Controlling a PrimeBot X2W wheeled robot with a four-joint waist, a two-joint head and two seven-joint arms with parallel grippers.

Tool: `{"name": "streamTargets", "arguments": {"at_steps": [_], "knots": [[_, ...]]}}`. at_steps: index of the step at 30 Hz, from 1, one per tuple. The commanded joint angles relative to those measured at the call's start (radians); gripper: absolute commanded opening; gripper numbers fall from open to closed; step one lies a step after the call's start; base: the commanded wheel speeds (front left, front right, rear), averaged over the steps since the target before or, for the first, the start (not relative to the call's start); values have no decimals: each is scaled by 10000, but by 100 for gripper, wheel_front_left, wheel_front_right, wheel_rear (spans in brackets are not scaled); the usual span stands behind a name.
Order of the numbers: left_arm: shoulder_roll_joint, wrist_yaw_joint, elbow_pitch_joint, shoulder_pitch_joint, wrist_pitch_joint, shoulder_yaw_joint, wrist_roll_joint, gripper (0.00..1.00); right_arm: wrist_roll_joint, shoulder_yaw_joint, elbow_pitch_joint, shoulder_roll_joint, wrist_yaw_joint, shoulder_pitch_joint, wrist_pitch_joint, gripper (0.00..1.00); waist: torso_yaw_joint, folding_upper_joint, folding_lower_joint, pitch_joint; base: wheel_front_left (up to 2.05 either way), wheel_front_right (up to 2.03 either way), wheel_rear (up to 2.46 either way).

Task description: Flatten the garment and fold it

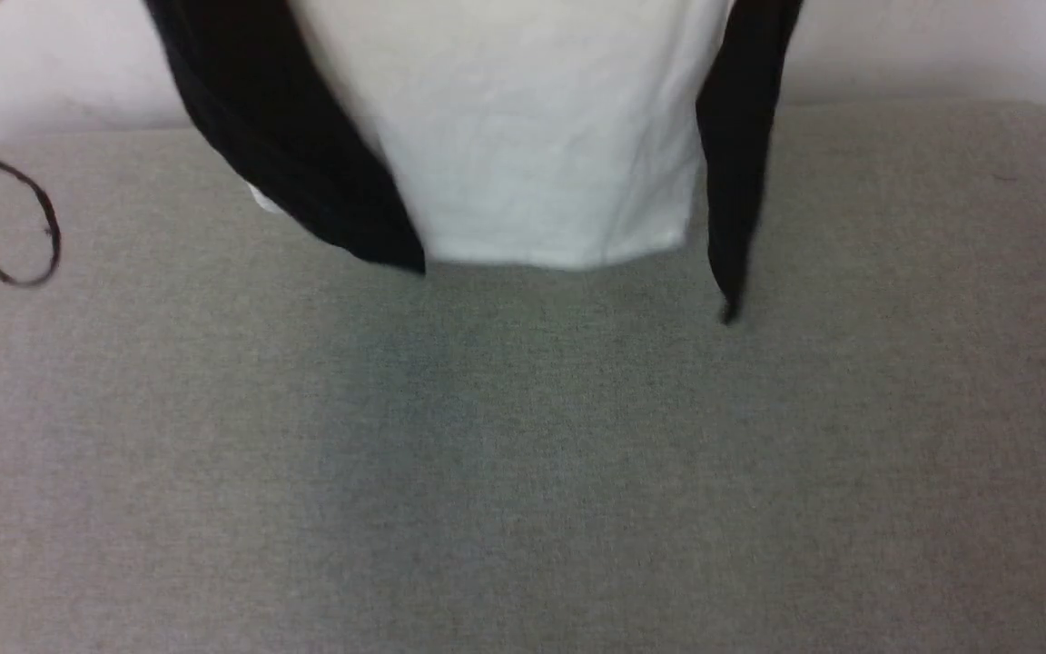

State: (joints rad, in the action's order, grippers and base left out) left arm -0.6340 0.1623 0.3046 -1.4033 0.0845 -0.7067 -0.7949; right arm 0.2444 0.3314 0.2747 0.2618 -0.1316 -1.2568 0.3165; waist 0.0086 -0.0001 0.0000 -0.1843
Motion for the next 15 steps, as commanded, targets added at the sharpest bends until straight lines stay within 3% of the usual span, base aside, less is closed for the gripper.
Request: {"name": "streamTargets", "arguments": {"at_steps": [1, 9, 15], "knots": [[57, 64, 137, -329, -32, 83, 88, 0, -107, 25, 270, -140, 9, -387, 17, 0, -207, 1, 0, -637, 0, 0, 0], [204, 6, 731, -2510, -720, 610, 599, 0, -1083, -395, 1448, -665, 9, -3000, 28, 0, -331, 1, 0, -3291, 0, 0, 0], [336, -67, 986, -3463, -1353, 832, 859, 0, -1892, -633, 1941, -926, 9, -4507, -320, 0, -195, 1, 0, -4650, 0, 0, 0]]}}
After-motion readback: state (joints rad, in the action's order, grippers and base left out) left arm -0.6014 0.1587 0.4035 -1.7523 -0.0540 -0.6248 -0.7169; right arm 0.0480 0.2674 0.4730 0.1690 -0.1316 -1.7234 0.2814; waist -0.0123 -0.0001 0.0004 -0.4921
